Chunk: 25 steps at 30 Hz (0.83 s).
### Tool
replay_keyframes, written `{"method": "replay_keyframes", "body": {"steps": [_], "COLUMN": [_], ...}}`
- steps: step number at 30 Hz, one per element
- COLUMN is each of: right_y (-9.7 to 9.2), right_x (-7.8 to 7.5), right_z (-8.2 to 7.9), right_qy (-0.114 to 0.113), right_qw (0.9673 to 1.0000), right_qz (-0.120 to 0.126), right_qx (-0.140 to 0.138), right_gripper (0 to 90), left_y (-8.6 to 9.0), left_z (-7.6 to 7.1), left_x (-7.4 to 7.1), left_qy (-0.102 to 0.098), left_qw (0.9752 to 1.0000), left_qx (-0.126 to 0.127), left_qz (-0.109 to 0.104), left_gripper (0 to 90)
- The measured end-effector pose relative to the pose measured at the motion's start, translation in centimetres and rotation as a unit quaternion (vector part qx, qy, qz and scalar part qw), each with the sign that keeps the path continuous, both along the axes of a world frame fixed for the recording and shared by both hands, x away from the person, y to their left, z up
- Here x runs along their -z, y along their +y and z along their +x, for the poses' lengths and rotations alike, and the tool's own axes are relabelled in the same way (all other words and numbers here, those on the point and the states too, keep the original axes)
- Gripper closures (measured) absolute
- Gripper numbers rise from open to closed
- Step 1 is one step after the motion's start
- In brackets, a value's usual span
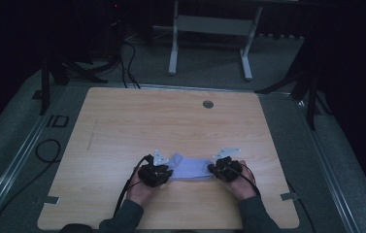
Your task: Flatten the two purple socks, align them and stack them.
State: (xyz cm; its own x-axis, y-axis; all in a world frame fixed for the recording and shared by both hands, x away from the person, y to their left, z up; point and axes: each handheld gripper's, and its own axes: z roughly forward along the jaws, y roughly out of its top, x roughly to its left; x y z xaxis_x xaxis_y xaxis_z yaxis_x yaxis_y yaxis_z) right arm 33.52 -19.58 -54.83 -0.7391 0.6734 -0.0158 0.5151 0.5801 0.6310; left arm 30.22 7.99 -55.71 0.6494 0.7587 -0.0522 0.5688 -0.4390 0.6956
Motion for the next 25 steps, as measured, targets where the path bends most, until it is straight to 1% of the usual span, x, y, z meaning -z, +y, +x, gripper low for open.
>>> {"method": "replay_keyframes", "body": {"steps": [4,7,8,11,13,14,16,18,19,20,21,23,24,25], "right_y": [-0.1,-0.3,-0.4,-0.9,-1.2,-1.4,-1.9,-2.6,-2.6,-2.9,-3.7,-4.3,-4.3,-4.6], "right_x": [0.0,0.0,0.0,0.0,-0.3,-0.5,-1.1,-1.6,-1.6,-1.7,-1.7,-1.6,-1.6,-1.5], "right_z": [-0.1,-0.1,-0.1,-0.2,-0.4,-0.4,-0.4,-0.4,-0.4,-0.4,-0.2,0.0,0.0,0.1], "right_qy": [-0.001,-0.004,-0.005,-0.001,-0.008,-0.011,-0.015,-0.020,-0.020,-0.022,-0.023,-0.022,-0.022,-0.023], "right_qw": [1.0000,1.0000,0.9999,0.9998,0.9996,0.9994,0.9985,0.9978,0.9978,0.9973,0.9966,0.9960,0.9960,0.9957], "right_qz": [0.002,0.000,0.000,0.016,0.023,0.031,0.050,0.061,0.061,0.067,0.072,0.073,0.073,0.073], "right_qx": [0.002,0.006,0.009,0.014,0.013,0.011,0.014,0.018,0.018,0.022,0.033,0.046,0.046,0.052], "right_gripper": [87.9,87.1,86.2,80.5,75.1,71.6,66.7,62.9,62.9,61.6,59.6,58.0,58.0,56.9], "left_y": [0.2,0.5,0.6,1.2,1.5,1.7,2.2,2.7,2.7,3.3,3.5,3.9,3.9,4.2], "left_z": [-0.2,-0.4,-0.4,-0.4,-0.4,-0.4,-0.3,-0.1,-0.1,0.2,0.3,0.5,0.5,0.7], "left_x": [0.0,-0.1,-0.3,-0.9,-1.3,-1.4,-1.6,-1.6,-1.6,-1.7,-1.7,-1.7,-1.7,-1.7], "left_qy": [-0.004,-0.006,-0.010,-0.022,-0.029,-0.031,-0.033,-0.036,-0.036,-0.035,-0.036,-0.038,-0.038,-0.038], "left_qw": [1.0000,0.9998,0.9996,0.9988,0.9983,0.9981,0.9979,0.9977,0.9977,0.9974,0.9972,0.9968,0.9968,0.9964], "left_qx": [0.002,0.007,0.006,0.006,0.002,0.000,-0.010,-0.023,-0.023,-0.038,-0.045,-0.055,-0.055,-0.067], "left_qz": [-0.001,-0.016,-0.025,-0.044,-0.050,-0.053,-0.054,-0.053,-0.053,-0.051,-0.049,-0.045,-0.045,-0.037], "left_gripper": [67.2,62.4,61.4,59.5,58.6,58.0,57.5,57.5,57.5,57.5,57.5,57.4,57.1,57.1]}}
